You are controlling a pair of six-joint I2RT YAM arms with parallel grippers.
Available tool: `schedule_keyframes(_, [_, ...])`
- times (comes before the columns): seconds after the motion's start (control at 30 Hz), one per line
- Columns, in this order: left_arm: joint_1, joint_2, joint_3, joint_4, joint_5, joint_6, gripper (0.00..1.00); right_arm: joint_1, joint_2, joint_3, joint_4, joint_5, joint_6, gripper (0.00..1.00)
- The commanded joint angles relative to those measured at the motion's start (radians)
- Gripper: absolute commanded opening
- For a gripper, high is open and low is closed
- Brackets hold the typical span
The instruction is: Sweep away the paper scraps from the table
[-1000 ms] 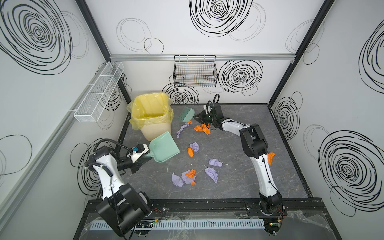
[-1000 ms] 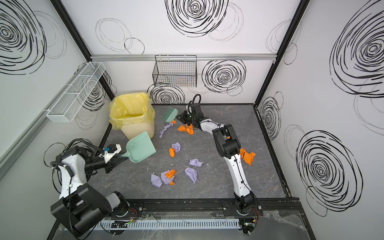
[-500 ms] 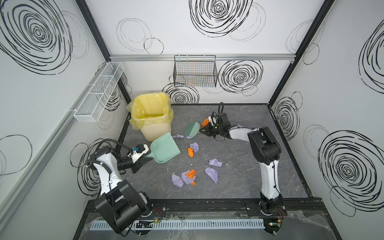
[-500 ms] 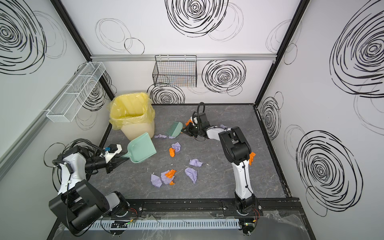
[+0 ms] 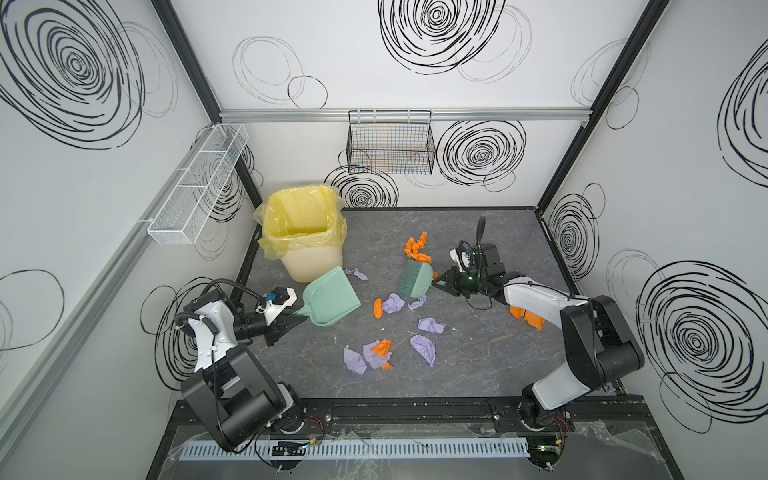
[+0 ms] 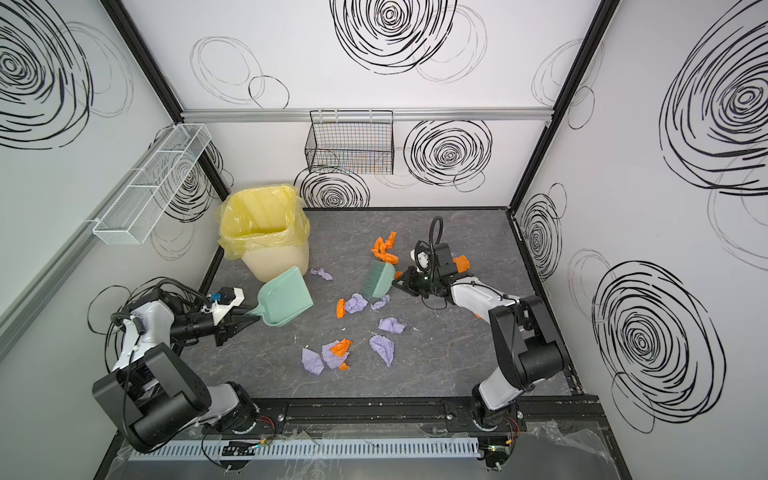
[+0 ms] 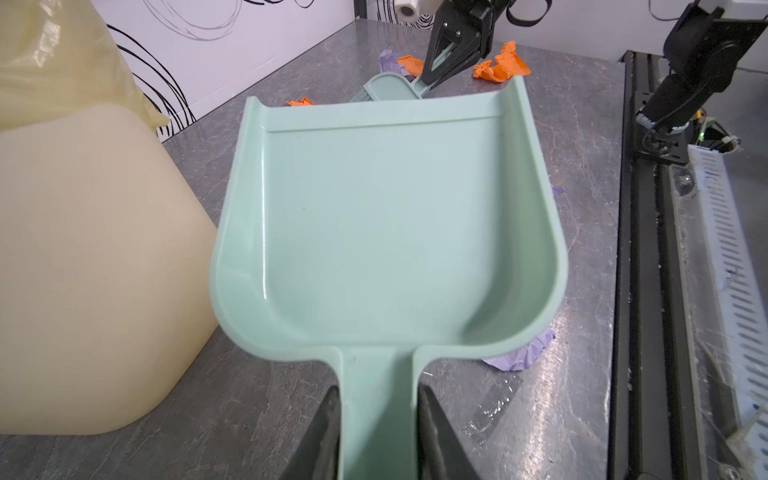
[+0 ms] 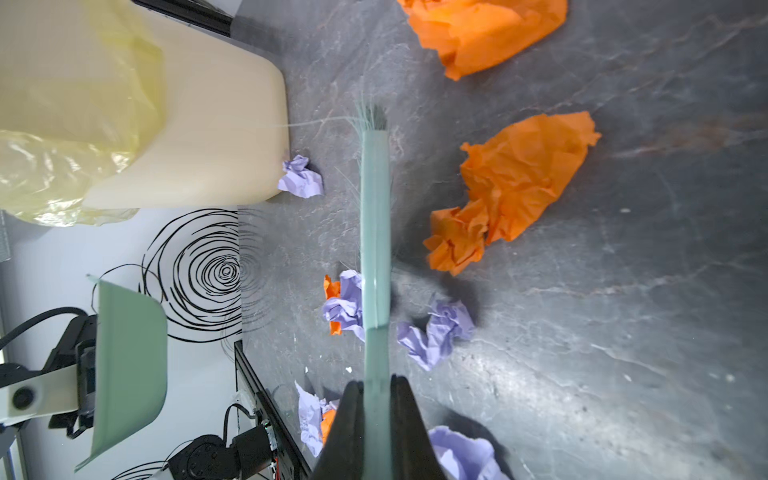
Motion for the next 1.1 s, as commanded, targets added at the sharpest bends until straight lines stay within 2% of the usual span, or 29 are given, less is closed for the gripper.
schedule_keyframes(0.0, [-0.017, 0.011, 0.004, -0.039, 0.059, 0.034, 0.00, 0.031, -0.037, 0.079, -0.012, 0.010, 0.021, 0.00])
schedule_keyframes(0.13, [-0.033, 0.009, -0.019, -0.039, 0.058, 0.060, 0.00, 0.104, 0.039, 0.182, 0.056, 0.027, 0.084, 0.00])
schedule_keyframes(0.33, [-0.062, 0.000, -0.046, -0.039, 0.082, 0.067, 0.00, 0.190, 0.275, 0.411, 0.116, 0.038, 0.177, 0.00])
schedule_keyframes(0.53, [-0.093, -0.034, -0.073, -0.040, 0.100, 0.073, 0.00, 0.237, 0.487, 0.632, 0.140, 0.034, 0.250, 0.00])
schedule_keyframes(0.7, [-0.098, -0.046, -0.075, -0.039, 0.100, 0.068, 0.00, 0.244, 0.606, 0.728, 0.154, 0.008, 0.285, 0.00])
schedule_keyframes(0.87, [-0.097, -0.050, -0.073, -0.040, 0.086, 0.067, 0.00, 0.242, 0.626, 0.710, 0.107, 0.011, 0.249, 0.00])
schedule_keyframes(1.07, [-0.095, -0.049, -0.073, -0.040, 0.073, 0.068, 0.00, 0.206, 0.522, 0.522, 0.059, 0.018, 0.168, 0.00])
